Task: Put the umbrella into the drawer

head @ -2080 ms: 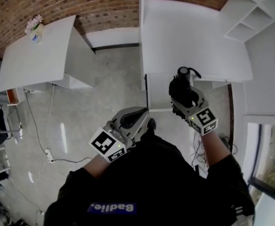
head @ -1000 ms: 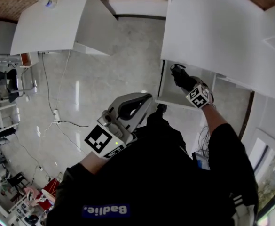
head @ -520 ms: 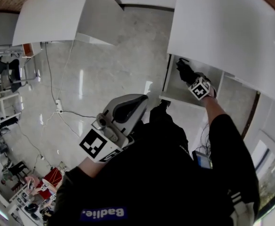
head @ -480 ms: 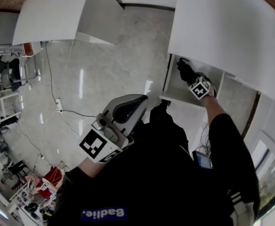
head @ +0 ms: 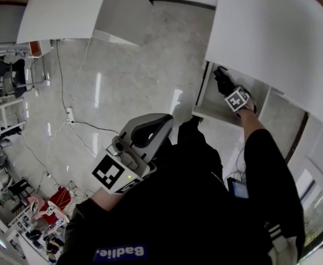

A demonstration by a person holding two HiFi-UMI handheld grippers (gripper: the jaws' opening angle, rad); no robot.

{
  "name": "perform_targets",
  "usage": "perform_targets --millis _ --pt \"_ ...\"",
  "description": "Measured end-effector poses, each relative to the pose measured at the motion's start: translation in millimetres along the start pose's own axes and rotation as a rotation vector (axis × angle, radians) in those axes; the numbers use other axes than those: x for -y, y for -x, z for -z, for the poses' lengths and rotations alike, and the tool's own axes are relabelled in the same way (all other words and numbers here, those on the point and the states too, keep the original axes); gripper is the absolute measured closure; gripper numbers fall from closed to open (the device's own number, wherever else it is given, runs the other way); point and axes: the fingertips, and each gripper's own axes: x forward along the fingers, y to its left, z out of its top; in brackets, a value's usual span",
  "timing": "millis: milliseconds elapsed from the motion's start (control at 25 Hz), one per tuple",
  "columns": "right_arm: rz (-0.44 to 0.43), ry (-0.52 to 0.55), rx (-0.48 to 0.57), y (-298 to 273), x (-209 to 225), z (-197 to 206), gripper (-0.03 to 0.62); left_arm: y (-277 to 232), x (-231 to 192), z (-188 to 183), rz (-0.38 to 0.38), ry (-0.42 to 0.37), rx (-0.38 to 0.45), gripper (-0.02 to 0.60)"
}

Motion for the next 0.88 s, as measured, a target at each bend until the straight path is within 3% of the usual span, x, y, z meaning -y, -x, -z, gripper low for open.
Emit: perform_targets --millis 480,680,880 --pt "0.009 -0.014 -0.027 -9.9 -1.2 -3.5 0.313 0.3 -0.1 6.2 0.003 0.001 -0.015 0.584" --pt "0.041 -0.083 0.05 19.7 -7.4 -9.6 0.31 7.9 1.7 5.6 0.041 -0.018 0.0 0.584" --pt "0.103 -0.156 0.226 90.2 -5.1 -33.0 0.31 2.6 8.2 1.7 0.14 -0.001 0.028 0.584"
